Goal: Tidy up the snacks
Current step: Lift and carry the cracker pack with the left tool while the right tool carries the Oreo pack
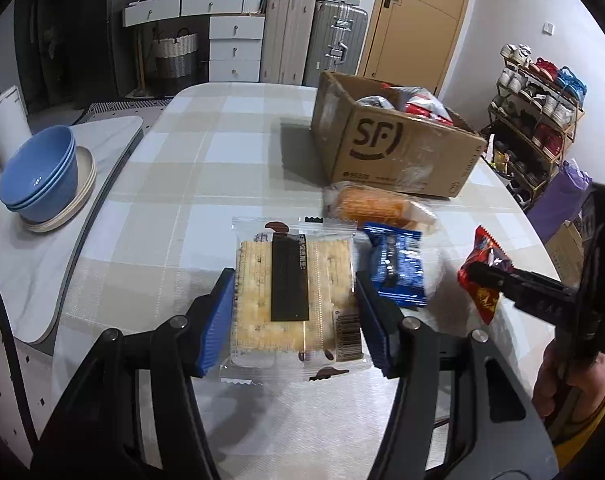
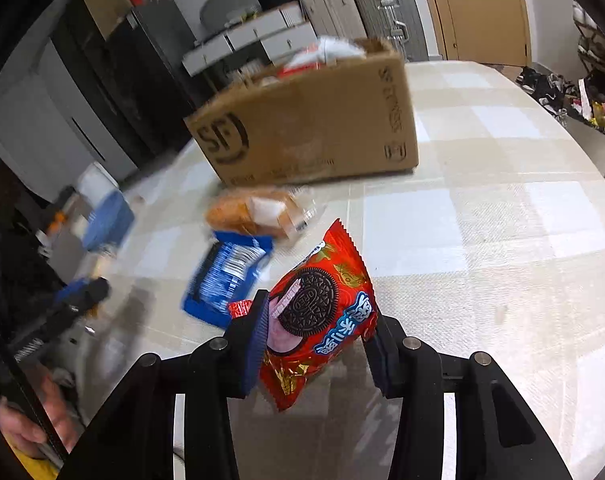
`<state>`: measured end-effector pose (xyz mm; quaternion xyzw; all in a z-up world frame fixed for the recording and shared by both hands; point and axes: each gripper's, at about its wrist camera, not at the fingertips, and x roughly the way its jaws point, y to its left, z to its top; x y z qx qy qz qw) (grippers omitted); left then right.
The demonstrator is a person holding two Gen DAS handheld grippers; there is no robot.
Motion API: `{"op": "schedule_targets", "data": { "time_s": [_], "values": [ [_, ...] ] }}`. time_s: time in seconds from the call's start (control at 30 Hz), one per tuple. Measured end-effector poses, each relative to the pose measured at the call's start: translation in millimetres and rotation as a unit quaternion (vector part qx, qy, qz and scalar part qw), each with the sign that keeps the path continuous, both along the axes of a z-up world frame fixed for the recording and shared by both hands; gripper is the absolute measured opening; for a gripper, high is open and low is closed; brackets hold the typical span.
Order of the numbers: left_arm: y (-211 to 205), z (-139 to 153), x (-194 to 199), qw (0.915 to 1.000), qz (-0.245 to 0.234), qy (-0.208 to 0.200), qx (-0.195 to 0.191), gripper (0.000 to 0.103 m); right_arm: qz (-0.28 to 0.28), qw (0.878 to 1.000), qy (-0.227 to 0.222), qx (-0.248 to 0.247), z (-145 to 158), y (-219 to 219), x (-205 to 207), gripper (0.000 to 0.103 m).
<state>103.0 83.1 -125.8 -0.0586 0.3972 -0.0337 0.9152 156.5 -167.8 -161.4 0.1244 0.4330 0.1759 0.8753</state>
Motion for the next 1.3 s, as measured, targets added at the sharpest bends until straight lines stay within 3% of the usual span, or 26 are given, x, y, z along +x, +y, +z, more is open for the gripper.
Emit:
{"op": "schedule_targets", "data": {
  "time_s": [0.53,0.77,1.07,1.3],
  "values": [
    [-41,64,-37,0.9981,-0.037,-0.049,0.001,0.055,0.023,0.989,-0.104,0.098,95,-47,-77,0.044],
    [-47,76,-58,0.9976,-0.044,-0.053,-0.008,0.055,0.036,0.987,-0.122,0.095,103,-47,-100,0.044],
    [-48,79,-56,0.9974,-0.05,-0.053,-0.006,0.055,0.044,0.987,-0.128,0.089,105,-40,-80,0.044],
    [-47,98,-14,0.9961,-0.065,-0.059,-0.01,0.055,0.052,0.984,-0.14,0.095,129,-38,-30,0.044]
  ]
}}
